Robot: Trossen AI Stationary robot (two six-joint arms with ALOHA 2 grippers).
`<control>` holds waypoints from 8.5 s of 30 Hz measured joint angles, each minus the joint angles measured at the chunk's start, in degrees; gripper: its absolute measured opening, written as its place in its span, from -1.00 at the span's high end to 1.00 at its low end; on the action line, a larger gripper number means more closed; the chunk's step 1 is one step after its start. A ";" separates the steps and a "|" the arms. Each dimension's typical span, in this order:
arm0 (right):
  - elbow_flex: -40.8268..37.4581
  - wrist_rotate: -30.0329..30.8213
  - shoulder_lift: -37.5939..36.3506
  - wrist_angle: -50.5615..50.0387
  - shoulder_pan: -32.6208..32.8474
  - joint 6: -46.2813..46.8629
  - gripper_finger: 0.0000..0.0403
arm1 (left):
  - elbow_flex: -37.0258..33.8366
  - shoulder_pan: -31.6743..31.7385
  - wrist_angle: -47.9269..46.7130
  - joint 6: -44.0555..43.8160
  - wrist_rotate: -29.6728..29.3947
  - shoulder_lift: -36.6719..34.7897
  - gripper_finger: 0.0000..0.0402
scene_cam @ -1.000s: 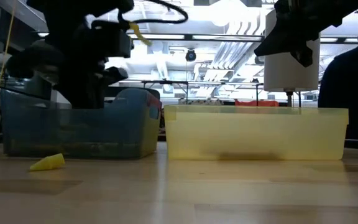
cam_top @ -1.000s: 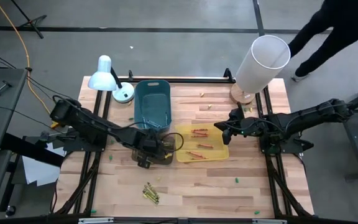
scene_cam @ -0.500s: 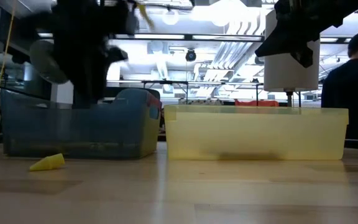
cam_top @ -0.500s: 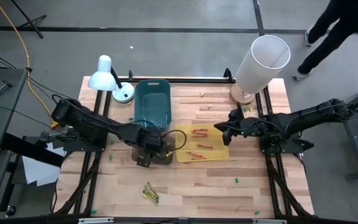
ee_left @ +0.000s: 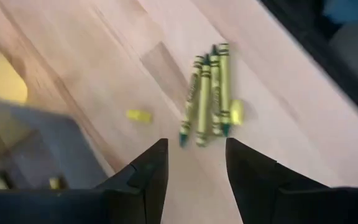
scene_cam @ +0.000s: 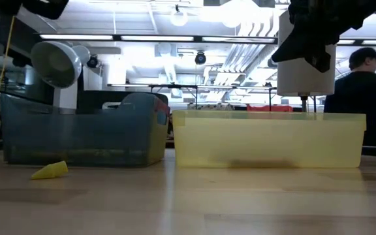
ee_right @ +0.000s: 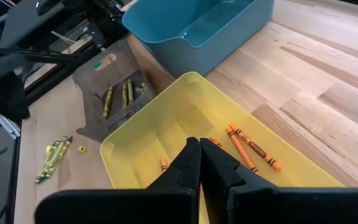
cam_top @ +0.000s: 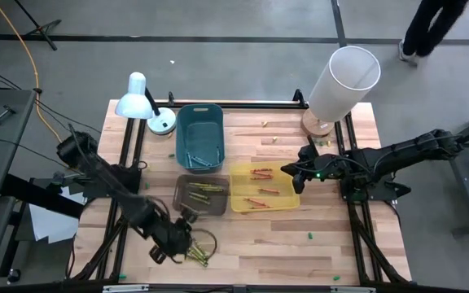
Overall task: Sort crayons
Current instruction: Put the green crayon into the black bin
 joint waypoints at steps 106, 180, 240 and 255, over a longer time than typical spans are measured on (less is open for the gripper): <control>0.00 3.79 -0.01 -4.59 0.00 5.11 1.00 | -10.81 29.84 -5.99 2.46 2.69 -8.28 1.00; 0.00 0.22 -0.01 -6.76 0.00 -1.31 1.00 | 1.46 -2.33 12.27 5.53 -4.04 13.19 0.41; 0.00 0.33 0.00 -7.13 0.00 0.00 1.00 | -0.32 6.31 10.16 -9.64 3.98 2.58 1.00; -0.02 1.57 -0.02 -7.19 0.00 0.15 1.00 | -0.21 21.50 12.78 -7.47 -22.08 -18.42 1.00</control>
